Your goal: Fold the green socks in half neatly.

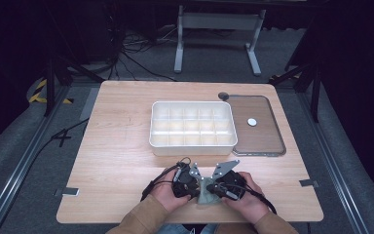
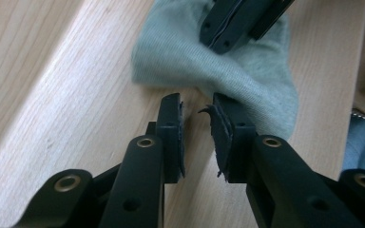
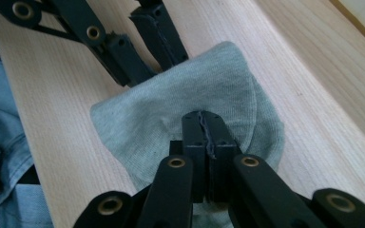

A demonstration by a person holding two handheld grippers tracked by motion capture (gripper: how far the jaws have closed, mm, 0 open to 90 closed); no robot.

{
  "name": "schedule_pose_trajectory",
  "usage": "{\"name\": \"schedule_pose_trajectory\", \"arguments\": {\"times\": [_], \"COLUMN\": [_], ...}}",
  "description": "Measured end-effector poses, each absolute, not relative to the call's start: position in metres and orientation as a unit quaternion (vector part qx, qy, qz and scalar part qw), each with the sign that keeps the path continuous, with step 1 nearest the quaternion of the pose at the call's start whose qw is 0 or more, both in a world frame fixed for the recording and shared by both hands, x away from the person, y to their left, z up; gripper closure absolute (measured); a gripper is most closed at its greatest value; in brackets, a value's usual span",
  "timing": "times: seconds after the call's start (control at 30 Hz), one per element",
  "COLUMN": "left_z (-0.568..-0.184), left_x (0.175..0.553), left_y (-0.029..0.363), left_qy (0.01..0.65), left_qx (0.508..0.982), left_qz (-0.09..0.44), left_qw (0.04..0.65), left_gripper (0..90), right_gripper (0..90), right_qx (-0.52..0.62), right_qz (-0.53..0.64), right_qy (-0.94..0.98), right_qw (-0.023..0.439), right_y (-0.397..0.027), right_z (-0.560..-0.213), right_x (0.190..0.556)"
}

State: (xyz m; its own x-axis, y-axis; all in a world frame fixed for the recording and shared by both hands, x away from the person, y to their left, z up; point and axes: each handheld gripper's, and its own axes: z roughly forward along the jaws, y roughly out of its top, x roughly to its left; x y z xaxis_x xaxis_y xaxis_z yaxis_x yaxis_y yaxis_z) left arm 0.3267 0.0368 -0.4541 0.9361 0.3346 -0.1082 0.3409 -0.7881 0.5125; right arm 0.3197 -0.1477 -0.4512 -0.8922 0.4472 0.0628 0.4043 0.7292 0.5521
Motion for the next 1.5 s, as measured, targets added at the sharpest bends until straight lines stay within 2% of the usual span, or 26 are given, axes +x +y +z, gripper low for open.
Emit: {"name": "schedule_pose_trajectory", "arguments": {"times": [0.2, 0.43, 0.67, 0.8, 0.97, 1.5], "left_z": [-0.449, -0.449, -0.449, -0.448, -0.445, -0.439], "left_x": [0.321, 0.323, 0.325, 0.324, 0.322, 0.316], "left_y": [0.032, 0.038, 0.039, 0.037, 0.036, 0.022], "left_qy": [0.151, 0.163, 0.162, 0.158, 0.155, 0.116], "left_qx": [0.953, 0.948, 0.949, 0.950, 0.945, 0.945], "left_qz": [0.026, 0.014, 0.018, 0.015, 0.032, 0.050], "left_qw": [0.262, 0.272, 0.268, 0.270, 0.285, 0.302], "left_gripper": [72.9, 67.6, 67.0, 67.0, 68.1, 66.9], "right_gripper": [89.6, 85.1, 85.7, 87.2, 87.4, 87.0], "right_qx": [0.224, 0.222, 0.247, 0.258, 0.232, 0.233], "right_qz": [0.287, 0.291, 0.313, 0.290, 0.268, 0.272], "right_qy": [0.931, 0.930, 0.915, 0.920, 0.935, 0.933], "right_qw": [0.038, 0.037, 0.059, 0.050, 0.034, 0.036], "right_y": [-0.143, -0.147, -0.182, -0.191, -0.174, -0.160], "right_z": [-0.451, -0.443, -0.420, -0.431, -0.445, -0.449], "right_x": [0.320, 0.318, 0.313, 0.317, 0.313, 0.311]}}
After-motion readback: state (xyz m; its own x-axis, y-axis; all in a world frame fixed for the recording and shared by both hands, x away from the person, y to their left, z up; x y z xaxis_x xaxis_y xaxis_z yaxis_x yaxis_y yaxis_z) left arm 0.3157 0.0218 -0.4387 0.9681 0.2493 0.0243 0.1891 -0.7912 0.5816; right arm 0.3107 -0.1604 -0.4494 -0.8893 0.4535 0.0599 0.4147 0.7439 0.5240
